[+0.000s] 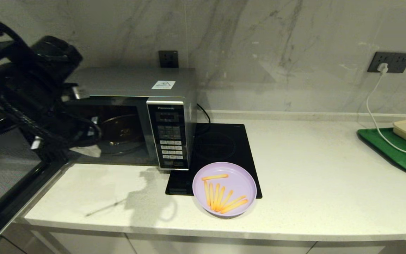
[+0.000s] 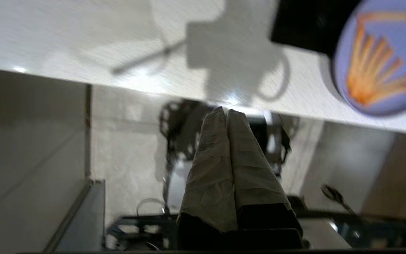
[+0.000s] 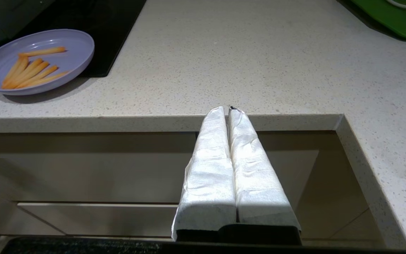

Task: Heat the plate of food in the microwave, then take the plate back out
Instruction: Put the plate in the microwave oven

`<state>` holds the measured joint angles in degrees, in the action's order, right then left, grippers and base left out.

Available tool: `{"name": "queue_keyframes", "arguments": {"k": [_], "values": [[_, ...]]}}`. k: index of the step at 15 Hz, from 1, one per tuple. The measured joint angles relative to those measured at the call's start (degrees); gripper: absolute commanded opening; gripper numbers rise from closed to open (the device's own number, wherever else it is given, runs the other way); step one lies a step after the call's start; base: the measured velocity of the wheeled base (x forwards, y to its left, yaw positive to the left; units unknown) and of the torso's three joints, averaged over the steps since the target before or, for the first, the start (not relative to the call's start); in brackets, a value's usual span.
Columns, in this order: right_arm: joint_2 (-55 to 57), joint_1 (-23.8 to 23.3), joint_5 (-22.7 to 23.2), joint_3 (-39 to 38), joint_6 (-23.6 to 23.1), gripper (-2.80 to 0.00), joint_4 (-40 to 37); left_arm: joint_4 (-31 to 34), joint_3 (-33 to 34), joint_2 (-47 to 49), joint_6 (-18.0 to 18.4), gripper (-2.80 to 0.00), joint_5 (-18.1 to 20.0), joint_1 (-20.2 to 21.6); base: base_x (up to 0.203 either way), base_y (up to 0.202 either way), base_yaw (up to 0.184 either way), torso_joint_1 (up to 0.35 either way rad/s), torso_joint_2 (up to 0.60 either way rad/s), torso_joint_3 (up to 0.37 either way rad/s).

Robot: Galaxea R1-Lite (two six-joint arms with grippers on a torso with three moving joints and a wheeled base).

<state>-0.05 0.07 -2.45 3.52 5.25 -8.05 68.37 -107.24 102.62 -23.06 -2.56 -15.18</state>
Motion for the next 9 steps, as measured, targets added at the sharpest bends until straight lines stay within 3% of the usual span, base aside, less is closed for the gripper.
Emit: {"name": "queue_keyframes", "arguments": {"k": [1,5,9], "values": [[0.0,0.0,0.0,0.0,0.0,-2.8,0.0,0.6,-0.5,2.3,-4.0,0.0,-0.5,-4.1,0.0,0.0,0.0,0.0,0.0,0.0],[0.0,0.0,0.0,0.0,0.0,-2.8,0.0,2.3,-3.7,12.2,-17.2,0.0,-2.7,-16.7,0.0,0.0,0.0,0.0,0.0,0.0],[0.0,0.0,0.0,0.0,0.0,-2.8,0.0,-4.1,-4.6,19.7,-23.9,0.0,-5.1,-21.4,0.0,0.0,0.0,0.0,0.0,0.0]]}}
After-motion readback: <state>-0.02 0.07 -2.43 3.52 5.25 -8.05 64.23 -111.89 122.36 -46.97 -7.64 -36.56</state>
